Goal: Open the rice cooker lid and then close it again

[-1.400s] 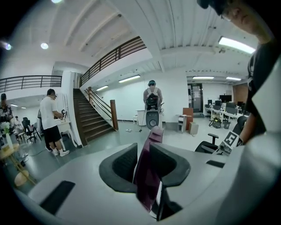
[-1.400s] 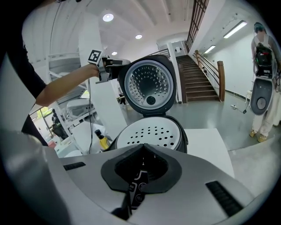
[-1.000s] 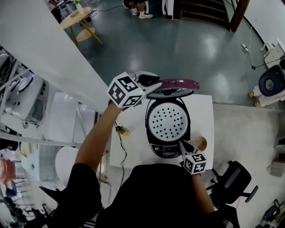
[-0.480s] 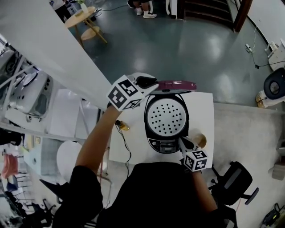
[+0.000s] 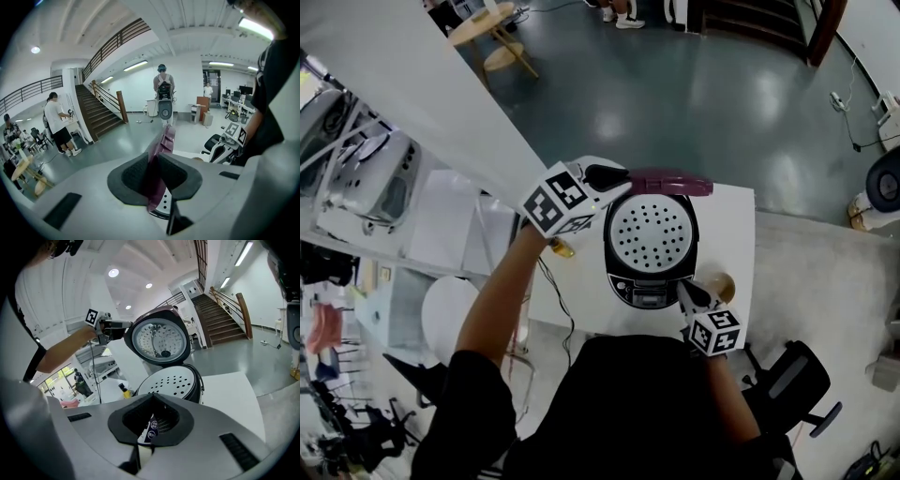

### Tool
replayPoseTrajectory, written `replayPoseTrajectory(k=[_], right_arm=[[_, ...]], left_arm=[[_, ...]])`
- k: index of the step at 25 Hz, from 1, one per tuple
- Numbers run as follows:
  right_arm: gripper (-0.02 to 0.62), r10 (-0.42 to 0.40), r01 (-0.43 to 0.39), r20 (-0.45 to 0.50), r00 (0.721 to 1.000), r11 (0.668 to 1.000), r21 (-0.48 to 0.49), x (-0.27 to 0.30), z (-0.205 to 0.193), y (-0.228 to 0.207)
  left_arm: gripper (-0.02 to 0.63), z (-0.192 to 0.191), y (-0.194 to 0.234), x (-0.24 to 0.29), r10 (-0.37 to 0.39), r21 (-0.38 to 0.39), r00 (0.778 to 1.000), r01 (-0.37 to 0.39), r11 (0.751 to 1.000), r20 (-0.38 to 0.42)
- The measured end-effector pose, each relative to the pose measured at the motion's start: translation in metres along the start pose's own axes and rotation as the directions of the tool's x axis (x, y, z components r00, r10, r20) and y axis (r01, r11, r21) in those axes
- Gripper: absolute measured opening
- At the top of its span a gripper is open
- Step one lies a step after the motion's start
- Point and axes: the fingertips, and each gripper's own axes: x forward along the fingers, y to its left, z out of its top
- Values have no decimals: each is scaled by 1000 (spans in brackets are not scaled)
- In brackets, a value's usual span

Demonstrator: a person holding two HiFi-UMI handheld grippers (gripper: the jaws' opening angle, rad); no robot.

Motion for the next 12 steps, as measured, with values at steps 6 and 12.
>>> replayPoseTrajectory(k=[6, 12], right_arm=[[0, 37, -37, -4, 999, 999, -35, -12, 4, -5], [0, 76, -76, -5, 997, 994, -78, -24, 5, -12]], left_arm=[[63, -13, -26, -2, 23, -5, 998, -23, 1000, -63], [63, -34, -63, 3, 71, 69, 985, -61, 996, -155]])
